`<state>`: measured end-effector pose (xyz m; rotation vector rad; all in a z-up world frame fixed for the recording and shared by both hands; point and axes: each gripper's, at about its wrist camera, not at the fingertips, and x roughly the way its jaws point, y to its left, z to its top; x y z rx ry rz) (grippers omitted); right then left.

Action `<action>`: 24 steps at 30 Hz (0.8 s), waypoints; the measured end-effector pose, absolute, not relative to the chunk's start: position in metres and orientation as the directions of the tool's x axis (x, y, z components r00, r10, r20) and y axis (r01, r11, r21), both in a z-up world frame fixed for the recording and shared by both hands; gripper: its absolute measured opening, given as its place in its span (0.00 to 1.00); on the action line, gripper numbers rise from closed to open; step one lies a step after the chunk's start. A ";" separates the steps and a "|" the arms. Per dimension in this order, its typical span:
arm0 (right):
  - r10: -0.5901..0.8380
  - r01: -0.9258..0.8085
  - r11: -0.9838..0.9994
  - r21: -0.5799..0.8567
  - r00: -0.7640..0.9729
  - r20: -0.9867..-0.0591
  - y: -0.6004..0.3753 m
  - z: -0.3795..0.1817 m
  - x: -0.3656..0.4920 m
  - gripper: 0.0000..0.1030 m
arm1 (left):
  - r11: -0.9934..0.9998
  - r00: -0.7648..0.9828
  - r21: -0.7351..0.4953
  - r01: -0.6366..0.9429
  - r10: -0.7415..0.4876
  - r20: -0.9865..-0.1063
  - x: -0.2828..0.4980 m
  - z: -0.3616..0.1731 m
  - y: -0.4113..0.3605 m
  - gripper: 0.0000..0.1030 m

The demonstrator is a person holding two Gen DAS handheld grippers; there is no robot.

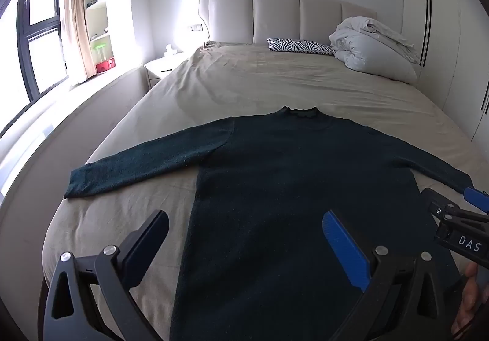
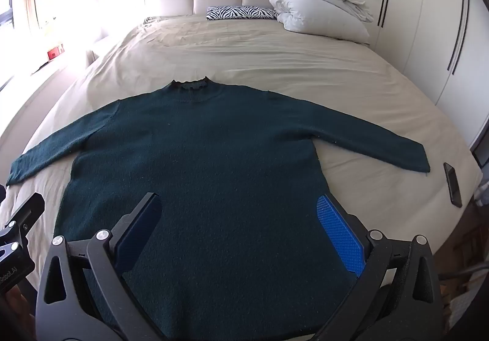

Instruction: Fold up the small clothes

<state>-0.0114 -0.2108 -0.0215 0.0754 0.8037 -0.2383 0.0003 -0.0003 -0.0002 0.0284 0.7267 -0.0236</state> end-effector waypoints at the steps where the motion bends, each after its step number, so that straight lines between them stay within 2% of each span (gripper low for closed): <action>1: -0.186 0.240 0.970 -0.028 0.669 -0.720 -0.211 -0.022 -0.011 1.00 | 0.999 0.746 0.015 0.034 -0.015 -0.665 0.000 0.000 -0.001 1.00; 24: -0.182 0.239 0.971 -0.025 0.666 -0.724 -0.211 -0.022 -0.012 1.00 | 1.000 0.753 0.005 0.023 -0.013 -0.658 -0.001 -0.003 0.003 1.00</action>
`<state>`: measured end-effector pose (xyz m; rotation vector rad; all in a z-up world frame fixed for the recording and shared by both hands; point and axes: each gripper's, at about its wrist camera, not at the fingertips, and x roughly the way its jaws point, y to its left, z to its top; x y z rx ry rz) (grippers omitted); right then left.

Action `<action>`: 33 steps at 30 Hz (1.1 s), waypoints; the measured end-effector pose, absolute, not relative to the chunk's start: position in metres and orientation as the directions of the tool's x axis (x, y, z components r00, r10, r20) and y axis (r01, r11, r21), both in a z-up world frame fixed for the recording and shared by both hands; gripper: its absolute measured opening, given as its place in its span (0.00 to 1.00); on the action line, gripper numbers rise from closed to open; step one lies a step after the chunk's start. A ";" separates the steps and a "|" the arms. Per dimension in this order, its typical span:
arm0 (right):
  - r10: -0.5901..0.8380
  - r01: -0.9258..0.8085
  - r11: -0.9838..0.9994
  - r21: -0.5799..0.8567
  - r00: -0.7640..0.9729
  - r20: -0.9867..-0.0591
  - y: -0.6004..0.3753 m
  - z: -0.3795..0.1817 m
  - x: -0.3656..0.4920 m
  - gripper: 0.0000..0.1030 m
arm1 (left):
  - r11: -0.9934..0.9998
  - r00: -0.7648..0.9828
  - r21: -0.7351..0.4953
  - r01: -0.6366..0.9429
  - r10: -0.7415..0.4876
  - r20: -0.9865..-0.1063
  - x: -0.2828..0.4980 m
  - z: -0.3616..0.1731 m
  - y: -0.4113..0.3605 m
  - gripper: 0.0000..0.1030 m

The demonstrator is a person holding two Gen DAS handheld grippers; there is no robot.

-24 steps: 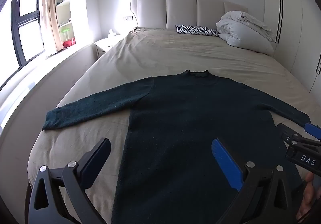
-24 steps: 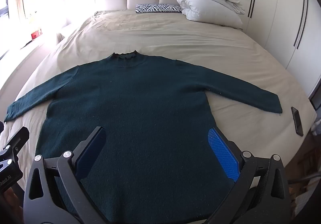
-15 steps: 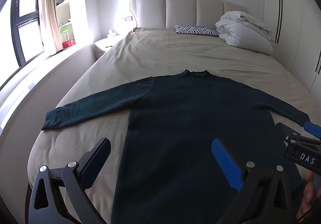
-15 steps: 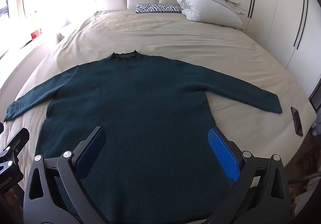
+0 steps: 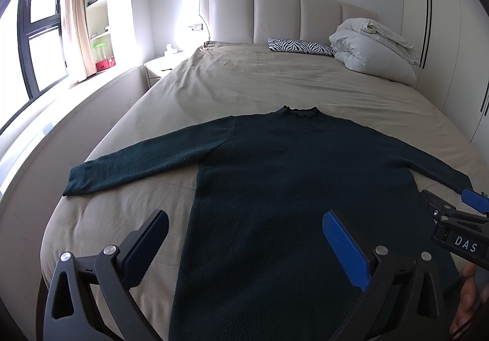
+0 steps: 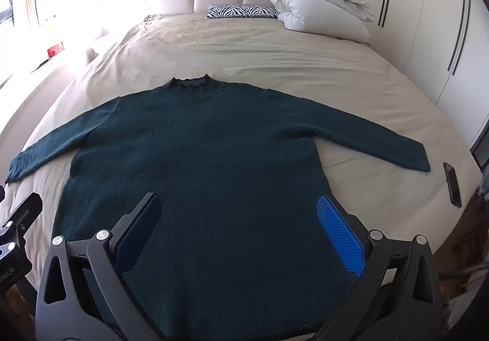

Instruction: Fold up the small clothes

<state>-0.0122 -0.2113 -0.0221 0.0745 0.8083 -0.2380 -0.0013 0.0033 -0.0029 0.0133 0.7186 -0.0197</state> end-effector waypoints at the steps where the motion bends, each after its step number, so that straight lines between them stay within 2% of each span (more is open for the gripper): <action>1: -0.182 0.239 0.971 -0.025 0.665 -0.724 -0.211 -0.023 -0.013 1.00 | 1.000 0.752 0.004 0.022 -0.014 -0.659 -0.001 -0.003 0.004 1.00; 33: -0.184 0.239 0.971 -0.029 0.660 -0.728 -0.210 -0.027 -0.009 1.00 | 1.000 0.752 0.000 0.022 -0.016 -0.659 -0.002 -0.003 0.006 1.00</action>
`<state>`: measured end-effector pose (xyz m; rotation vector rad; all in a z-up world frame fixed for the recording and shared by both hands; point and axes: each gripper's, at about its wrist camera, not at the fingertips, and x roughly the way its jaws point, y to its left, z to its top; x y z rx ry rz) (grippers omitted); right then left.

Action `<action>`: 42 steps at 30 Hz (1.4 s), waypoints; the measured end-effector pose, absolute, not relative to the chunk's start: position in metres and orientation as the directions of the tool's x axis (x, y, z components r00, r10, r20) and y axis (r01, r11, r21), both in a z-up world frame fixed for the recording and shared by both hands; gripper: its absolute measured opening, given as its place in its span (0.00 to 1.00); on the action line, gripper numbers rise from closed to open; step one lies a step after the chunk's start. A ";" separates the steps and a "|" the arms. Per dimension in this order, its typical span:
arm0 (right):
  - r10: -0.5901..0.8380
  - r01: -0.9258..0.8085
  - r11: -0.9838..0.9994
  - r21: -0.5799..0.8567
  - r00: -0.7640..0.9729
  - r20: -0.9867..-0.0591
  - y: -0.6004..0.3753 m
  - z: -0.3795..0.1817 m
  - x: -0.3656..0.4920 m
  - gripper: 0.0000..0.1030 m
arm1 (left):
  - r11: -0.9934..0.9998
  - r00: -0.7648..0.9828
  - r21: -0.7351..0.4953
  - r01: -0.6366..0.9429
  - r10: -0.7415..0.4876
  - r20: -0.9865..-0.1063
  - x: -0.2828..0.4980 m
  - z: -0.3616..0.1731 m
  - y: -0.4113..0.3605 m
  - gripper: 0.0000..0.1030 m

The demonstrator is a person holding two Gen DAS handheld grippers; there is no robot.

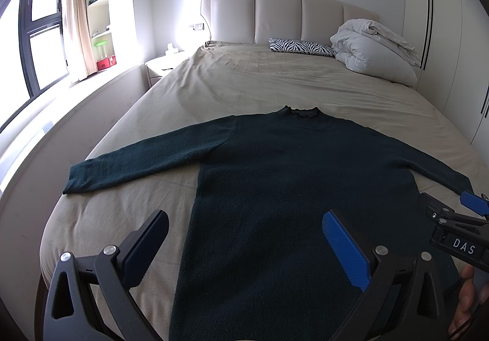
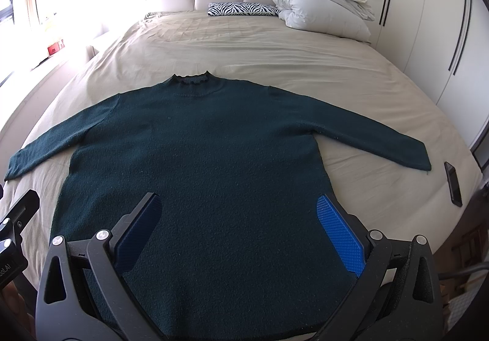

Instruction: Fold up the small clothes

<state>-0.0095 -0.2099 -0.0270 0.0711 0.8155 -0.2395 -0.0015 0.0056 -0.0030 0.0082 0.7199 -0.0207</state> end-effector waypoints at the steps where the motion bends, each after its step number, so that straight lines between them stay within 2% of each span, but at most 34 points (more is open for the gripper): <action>1: -0.184 0.239 0.971 -0.029 0.660 -0.728 -0.210 -0.027 -0.009 1.00 | 1.000 0.752 0.000 0.022 -0.016 -0.659 -0.002 -0.003 0.006 1.00; 42: -0.182 0.232 0.972 -0.037 0.646 -0.741 -0.207 -0.036 -0.015 1.00 | 1.000 0.757 0.000 0.016 -0.012 -0.653 -0.003 -0.004 0.007 1.00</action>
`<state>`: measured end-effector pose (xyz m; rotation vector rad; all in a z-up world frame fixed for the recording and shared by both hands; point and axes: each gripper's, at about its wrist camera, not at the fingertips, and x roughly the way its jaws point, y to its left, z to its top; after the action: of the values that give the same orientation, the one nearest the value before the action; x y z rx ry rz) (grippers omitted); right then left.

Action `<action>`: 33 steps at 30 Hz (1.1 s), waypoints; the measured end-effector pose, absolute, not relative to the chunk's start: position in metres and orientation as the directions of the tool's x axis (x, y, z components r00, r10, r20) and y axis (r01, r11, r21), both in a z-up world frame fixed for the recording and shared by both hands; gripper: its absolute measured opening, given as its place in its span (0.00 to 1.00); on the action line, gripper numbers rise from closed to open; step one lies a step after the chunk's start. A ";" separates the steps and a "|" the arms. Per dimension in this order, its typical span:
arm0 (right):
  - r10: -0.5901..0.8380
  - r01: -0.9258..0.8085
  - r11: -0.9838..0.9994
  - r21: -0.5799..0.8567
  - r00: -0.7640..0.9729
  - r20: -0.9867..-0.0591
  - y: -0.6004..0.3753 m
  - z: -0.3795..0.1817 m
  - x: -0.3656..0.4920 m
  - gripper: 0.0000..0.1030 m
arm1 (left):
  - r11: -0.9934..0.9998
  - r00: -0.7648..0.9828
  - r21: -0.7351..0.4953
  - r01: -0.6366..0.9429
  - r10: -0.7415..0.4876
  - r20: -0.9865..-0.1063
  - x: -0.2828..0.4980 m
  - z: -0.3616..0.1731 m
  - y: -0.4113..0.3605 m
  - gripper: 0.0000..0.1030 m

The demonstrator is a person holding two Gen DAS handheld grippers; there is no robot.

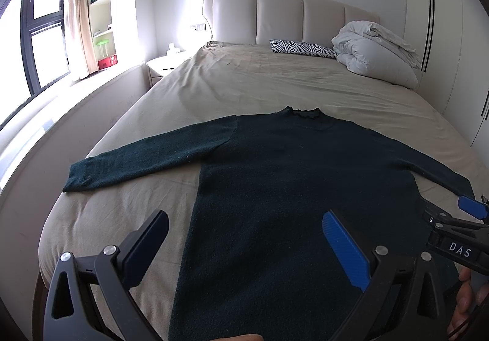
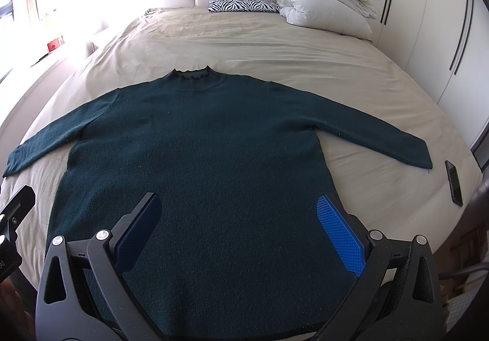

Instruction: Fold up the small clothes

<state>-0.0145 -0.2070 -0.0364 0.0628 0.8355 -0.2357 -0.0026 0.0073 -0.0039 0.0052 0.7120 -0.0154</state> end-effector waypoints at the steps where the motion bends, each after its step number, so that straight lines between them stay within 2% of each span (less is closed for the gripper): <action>1: -0.182 0.232 0.972 -0.037 0.646 -0.741 -0.207 -0.037 -0.015 1.00 | 1.000 0.759 0.001 0.015 -0.011 -0.651 -0.003 -0.004 0.007 1.00; 8: -0.177 0.241 0.970 -0.022 0.644 -0.744 -0.212 -0.040 -0.017 1.00 | 1.000 0.792 -0.010 0.024 -0.025 -0.609 -0.012 -0.006 0.004 1.00; 12: -0.155 0.265 0.964 0.030 0.649 -0.745 -0.236 -0.043 -0.015 1.00 | 0.999 0.786 0.015 0.048 -0.028 -0.617 -0.009 -0.015 0.001 1.00; 16: -0.120 0.339 0.929 0.152 0.661 -0.740 -0.301 -0.053 -0.016 1.00 | 0.996 0.763 -0.027 0.088 -0.084 -0.641 0.001 -0.025 0.002 1.00; 21: -0.143 0.549 0.757 0.354 0.668 -0.730 -0.440 -0.085 -0.037 1.00 | 0.986 0.736 -0.115 0.117 -0.164 -0.657 0.020 -0.043 0.002 1.00; 24: -0.157 0.651 0.592 0.475 0.672 -0.724 -0.531 -0.112 -0.060 0.92 | 0.986 0.734 -0.140 0.087 -0.159 -0.660 0.032 -0.052 0.001 1.00; 27: -0.161 0.687 0.451 0.571 0.691 -0.704 -0.608 -0.137 -0.080 0.81 | 0.984 0.679 -0.153 0.089 -0.173 -0.714 0.051 -0.062 -0.004 1.00; 29: -0.148 0.698 0.361 0.619 0.698 -0.701 -0.655 -0.156 -0.087 0.69 | 0.984 0.673 -0.157 0.082 -0.170 -0.720 0.059 -0.062 -0.008 1.00; 33: -0.136 0.677 0.258 0.689 0.732 -0.668 -0.718 -0.186 -0.089 0.60 | 0.988 0.698 -0.105 0.115 -0.156 -0.699 0.074 -0.060 -0.024 1.00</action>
<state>-0.0889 -0.7176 -0.1858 1.1919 0.5409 -0.5885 0.0741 -0.0245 -0.0604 -0.0550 0.7840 -0.1509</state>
